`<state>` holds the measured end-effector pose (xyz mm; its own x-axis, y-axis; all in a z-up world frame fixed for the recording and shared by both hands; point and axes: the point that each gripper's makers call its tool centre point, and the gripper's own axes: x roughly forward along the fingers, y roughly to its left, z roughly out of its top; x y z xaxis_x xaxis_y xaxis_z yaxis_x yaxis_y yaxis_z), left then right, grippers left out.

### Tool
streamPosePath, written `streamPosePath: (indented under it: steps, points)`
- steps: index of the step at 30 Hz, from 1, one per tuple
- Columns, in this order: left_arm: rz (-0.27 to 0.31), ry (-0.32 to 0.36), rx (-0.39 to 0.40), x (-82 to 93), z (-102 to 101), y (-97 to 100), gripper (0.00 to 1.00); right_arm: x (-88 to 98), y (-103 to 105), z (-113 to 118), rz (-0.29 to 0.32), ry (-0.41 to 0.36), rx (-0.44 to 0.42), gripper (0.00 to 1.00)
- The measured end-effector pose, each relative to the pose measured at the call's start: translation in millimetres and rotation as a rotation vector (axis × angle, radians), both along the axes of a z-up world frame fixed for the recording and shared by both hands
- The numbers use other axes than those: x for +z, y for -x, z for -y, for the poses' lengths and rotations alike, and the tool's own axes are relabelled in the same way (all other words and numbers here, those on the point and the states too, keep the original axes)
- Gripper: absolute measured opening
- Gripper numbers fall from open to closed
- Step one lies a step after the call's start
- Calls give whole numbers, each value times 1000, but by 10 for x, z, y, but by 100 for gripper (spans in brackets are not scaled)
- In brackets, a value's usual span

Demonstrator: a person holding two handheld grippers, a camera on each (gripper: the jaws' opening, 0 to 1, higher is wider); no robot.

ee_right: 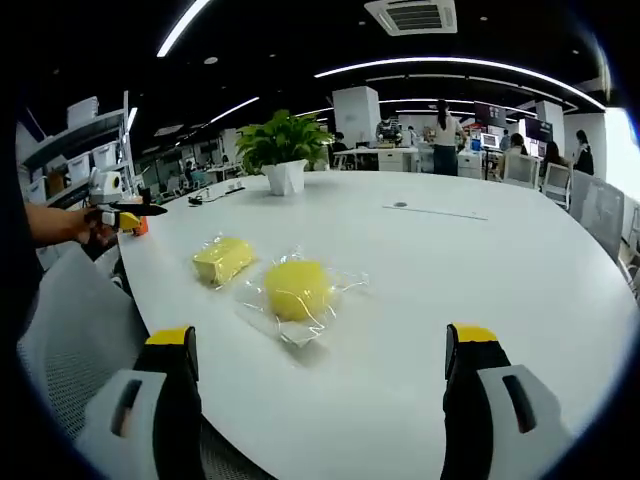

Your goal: Compare the silicone blocks by pressing each to a similar depth, holding the contact briefly, and releasing to observe deformation and rebound differences across the visible hardness samples.

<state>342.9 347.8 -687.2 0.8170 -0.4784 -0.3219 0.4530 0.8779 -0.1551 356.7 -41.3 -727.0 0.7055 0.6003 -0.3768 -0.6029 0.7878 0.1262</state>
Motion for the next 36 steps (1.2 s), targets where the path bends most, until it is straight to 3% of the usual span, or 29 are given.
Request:
streamPosePath:
  steps: [4, 6, 10, 18, 28, 36]
  points:
    - [0, -13, -9, 3, 27, 11, 100, 15, 27, -38, -6, -1, 13, 96]
    - [8, -7, -3, 21, 19, 12, 100, 58, 10, -40, 25, -14, 14, 96]
    - [4, -3, 10, 8, 12, 25, 100, -34, 1, -8, -22, -10, -13, 96]
    - [9, 1, -3, 33, 72, 25, 100, 30, 11, -98, -4, -12, 24, 96]
    - [19, 11, 14, 94, 68, -17, 100, 20, 54, -38, -17, -29, -11, 96]
    - [12, 23, 24, 66, 45, -9, 100, 53, 33, -87, -3, -3, 11, 96]
